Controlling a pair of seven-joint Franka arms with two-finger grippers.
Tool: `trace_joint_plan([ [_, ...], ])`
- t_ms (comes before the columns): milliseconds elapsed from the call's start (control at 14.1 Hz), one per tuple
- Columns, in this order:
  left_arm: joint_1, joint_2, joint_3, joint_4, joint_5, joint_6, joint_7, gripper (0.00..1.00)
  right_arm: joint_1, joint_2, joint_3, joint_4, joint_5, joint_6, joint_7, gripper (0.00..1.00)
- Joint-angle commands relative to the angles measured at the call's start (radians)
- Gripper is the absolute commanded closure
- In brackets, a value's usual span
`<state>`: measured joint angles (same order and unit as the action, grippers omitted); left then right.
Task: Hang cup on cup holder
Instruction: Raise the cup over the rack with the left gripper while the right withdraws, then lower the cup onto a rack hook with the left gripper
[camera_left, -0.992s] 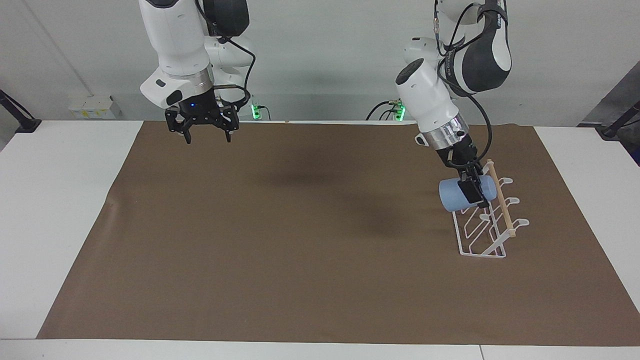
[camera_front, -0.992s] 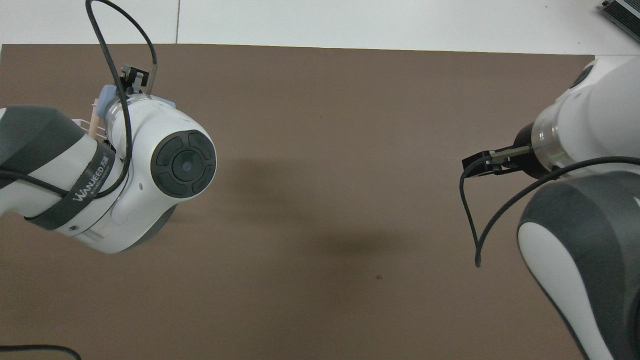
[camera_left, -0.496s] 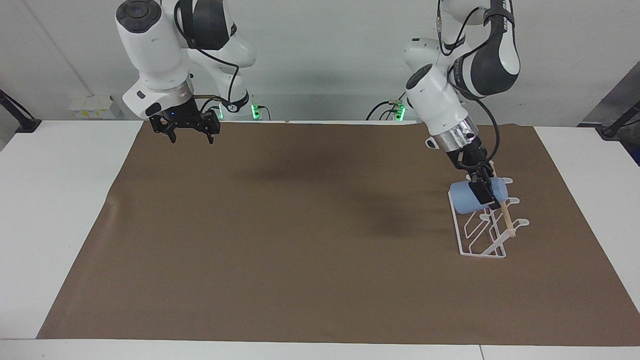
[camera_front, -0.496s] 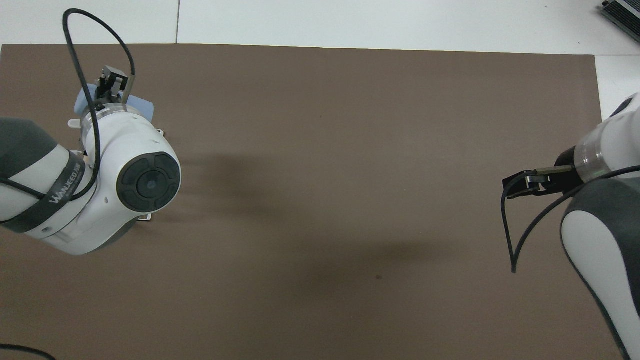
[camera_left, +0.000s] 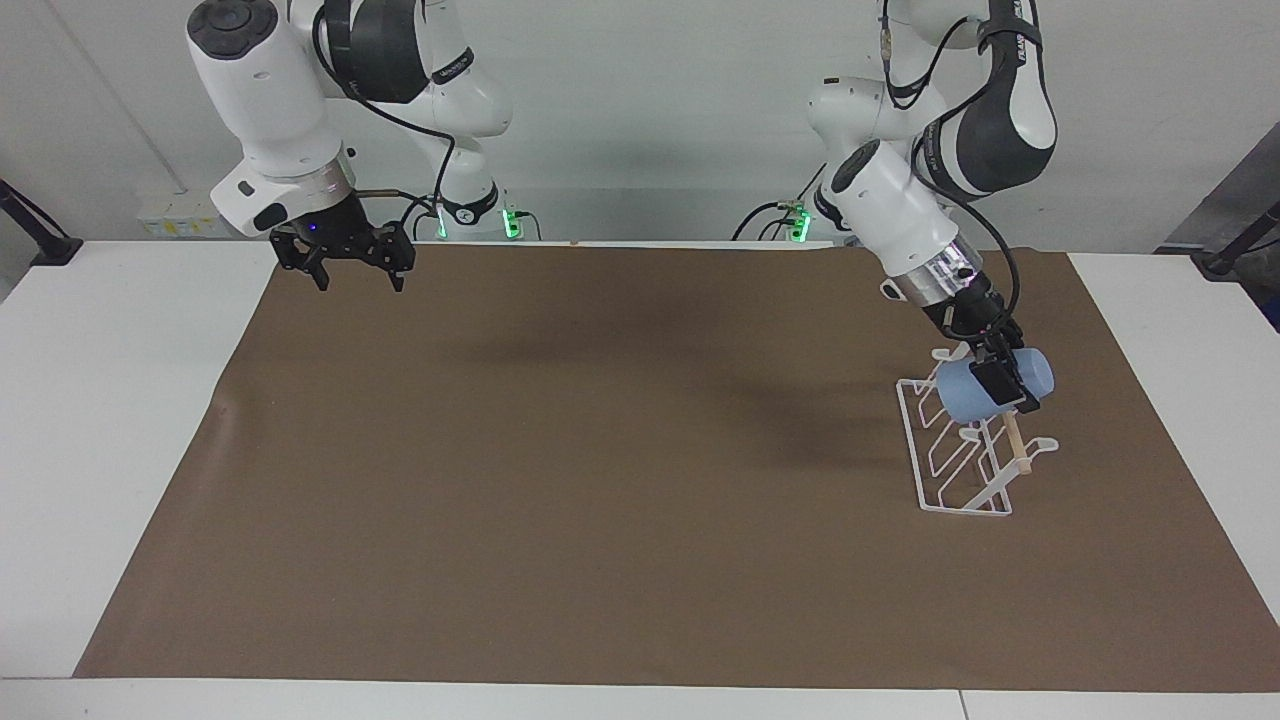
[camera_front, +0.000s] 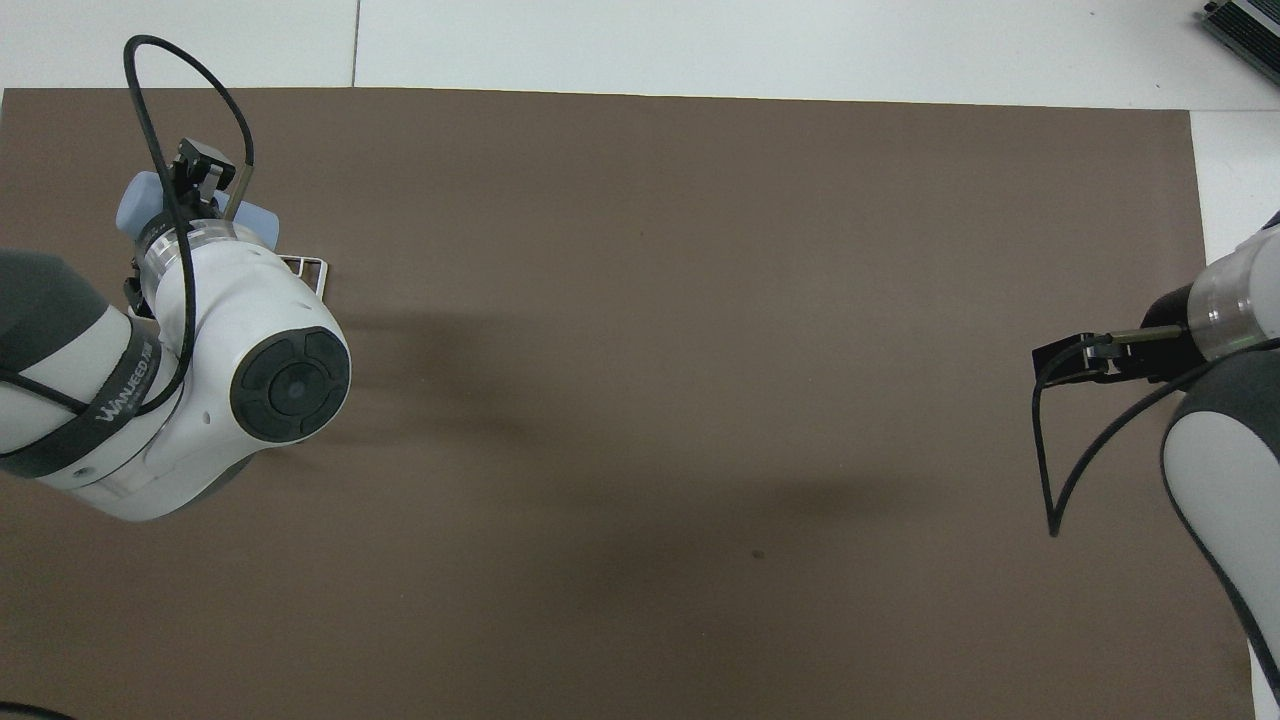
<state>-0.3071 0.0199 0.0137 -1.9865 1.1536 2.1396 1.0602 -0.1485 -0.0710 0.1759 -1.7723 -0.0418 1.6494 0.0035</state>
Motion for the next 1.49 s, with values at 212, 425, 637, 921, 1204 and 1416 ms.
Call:
trace_joint_plan([
  [212,-0.001,-0.049,-0.006,-0.077,0.006,-0.165,-0.207,1.00,-0.020,-0.020,0.011,-0.024,0.025,0.021,-0.028,0.00],
  [425,0.002,-0.037,-0.004,-0.077,0.006,-0.153,-0.210,1.00,-0.019,-0.020,0.013,-0.022,0.025,0.018,-0.028,0.00],
  [637,0.010,-0.017,-0.003,-0.078,0.008,-0.107,-0.210,1.00,-0.006,-0.024,0.016,-0.021,0.025,0.006,-0.030,0.00],
  [921,0.014,0.037,-0.001,-0.035,0.015,-0.101,-0.212,1.00,0.001,-0.030,0.040,-0.019,0.026,0.009,-0.028,0.00],
  [1204,0.013,0.061,-0.001,-0.025,0.037,-0.096,-0.238,1.00,-0.005,-0.029,0.034,-0.018,0.026,0.009,-0.028,0.00],
  [1416,0.019,0.081,-0.001,-0.008,0.044,-0.095,-0.255,1.00,-0.012,-0.029,0.030,-0.018,0.026,0.007,-0.025,0.00],
])
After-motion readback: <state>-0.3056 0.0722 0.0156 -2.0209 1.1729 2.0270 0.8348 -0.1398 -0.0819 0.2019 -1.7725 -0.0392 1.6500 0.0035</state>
